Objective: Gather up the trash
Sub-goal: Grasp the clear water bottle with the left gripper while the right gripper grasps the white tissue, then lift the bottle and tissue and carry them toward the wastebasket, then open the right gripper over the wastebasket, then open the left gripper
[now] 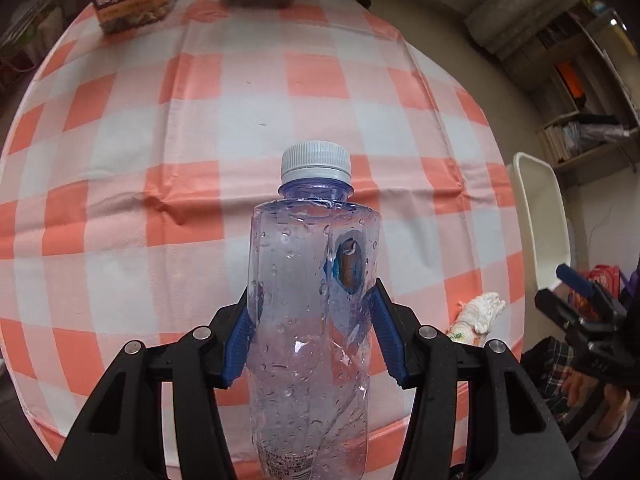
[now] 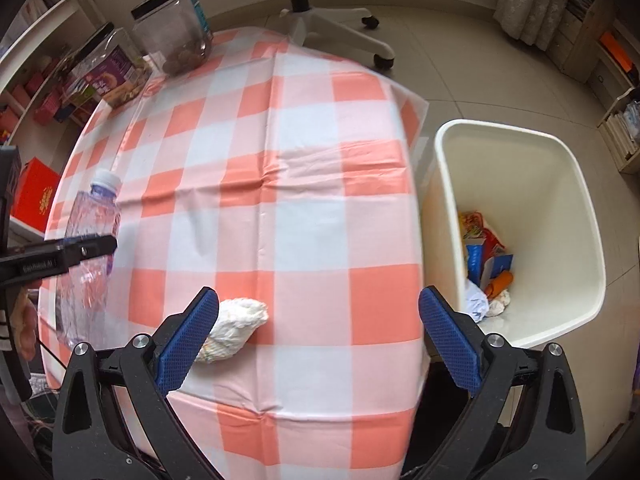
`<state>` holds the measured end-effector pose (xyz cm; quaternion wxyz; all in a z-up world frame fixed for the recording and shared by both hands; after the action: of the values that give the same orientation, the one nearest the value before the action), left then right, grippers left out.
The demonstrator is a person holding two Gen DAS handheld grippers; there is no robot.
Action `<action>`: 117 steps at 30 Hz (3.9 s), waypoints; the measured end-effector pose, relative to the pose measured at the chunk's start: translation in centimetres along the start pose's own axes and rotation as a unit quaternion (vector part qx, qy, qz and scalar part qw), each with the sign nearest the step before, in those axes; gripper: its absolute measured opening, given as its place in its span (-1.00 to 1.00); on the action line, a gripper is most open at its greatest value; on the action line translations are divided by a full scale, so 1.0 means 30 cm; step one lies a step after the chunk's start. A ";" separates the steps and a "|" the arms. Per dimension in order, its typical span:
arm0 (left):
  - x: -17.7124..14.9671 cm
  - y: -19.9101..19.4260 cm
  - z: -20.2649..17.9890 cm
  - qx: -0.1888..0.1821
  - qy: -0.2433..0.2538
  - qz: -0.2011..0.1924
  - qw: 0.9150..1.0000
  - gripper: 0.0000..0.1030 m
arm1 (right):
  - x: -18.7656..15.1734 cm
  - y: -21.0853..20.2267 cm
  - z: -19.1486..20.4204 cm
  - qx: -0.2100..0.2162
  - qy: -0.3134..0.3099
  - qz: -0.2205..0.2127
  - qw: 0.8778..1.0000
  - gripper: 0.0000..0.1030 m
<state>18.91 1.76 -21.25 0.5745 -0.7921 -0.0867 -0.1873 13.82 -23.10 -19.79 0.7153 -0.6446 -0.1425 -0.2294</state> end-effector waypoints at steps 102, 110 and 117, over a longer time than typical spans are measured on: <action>0.257 -0.333 -0.646 -0.078 0.044 -0.325 0.941 0.05 | 0.351 -0.423 -0.477 -0.099 0.073 -0.307 0.944 -0.01; 0.234 -0.255 -0.876 -0.145 0.064 -0.287 0.945 0.05 | 0.312 -0.490 -0.664 -0.132 0.132 -0.317 0.930 0.48; 0.203 -0.172 -1.089 -0.172 0.107 -0.254 0.946 0.05 | 0.263 -0.577 -0.828 -0.151 0.202 -0.338 0.907 0.67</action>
<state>16.23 -27.84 -5.49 0.3690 -0.8060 -0.1891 -0.4224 9.42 -49.88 -4.21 0.5020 -0.5983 -0.1683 -0.6015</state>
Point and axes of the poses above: each gripper's, at about its wrist camera, not at the fingertips, and y roughly the way its jaws point, z to its left, x to its top, the point moved 6 cm from there along y, roughly the way its jaws point, and after that the axes turned 11 degrees about -z, right-handed, at the moved point
